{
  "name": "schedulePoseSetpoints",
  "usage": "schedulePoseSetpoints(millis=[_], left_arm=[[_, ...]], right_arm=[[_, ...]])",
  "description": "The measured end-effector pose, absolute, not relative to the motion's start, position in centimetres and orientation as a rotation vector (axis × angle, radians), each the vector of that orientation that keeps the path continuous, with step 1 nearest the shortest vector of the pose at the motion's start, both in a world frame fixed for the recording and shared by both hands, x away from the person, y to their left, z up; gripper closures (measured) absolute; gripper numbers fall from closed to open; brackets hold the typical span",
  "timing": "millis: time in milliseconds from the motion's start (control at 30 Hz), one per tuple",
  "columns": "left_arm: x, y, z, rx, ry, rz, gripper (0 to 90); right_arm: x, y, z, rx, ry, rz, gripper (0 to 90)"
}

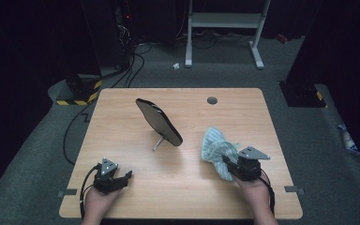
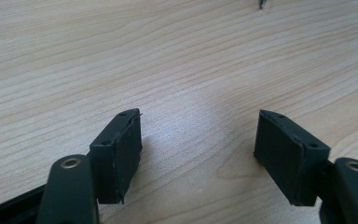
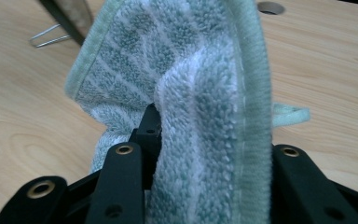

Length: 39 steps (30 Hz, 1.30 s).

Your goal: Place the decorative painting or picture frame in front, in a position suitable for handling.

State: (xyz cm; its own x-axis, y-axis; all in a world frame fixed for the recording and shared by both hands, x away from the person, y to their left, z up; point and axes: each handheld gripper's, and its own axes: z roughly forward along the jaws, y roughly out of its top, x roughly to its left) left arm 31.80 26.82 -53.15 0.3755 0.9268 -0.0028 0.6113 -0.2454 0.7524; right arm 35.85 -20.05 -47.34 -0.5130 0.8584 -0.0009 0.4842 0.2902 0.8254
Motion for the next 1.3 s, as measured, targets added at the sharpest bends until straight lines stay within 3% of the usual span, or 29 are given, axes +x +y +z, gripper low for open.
schedulePoseSetpoints(millis=[267, 500, 900, 1100, 1300], left_arm=[[31.8, 26.8, -53.1, 1.961, 1.323, 0.598, 32.7], [31.8, 26.8, -53.1, 1.961, 1.322, 0.598, 33.1], [31.8, 26.8, -53.1, 1.969, 1.313, 0.595, 32.9], [31.8, 26.7, -53.1, 1.965, 1.315, 0.597, 32.9], [31.8, 26.7, -53.1, 1.965, 1.318, 0.6, 32.7]], right_arm=[[36.9, -23.0, -48.5, 1.308, 2.058, 1.044, 61.0], [37.7, -23.3, -50.4, 1.348, 2.09, 0.94, 57.7], [38.1, -23.3, -51.0, 1.424, 2.077, 0.92, 25.8], [37.6, -23.1, -49.6, 1.396, 2.036, 0.979, 18.4], [36.9, -22.3, -48.2, 1.345, 2.017, 1.032, 18.1]])
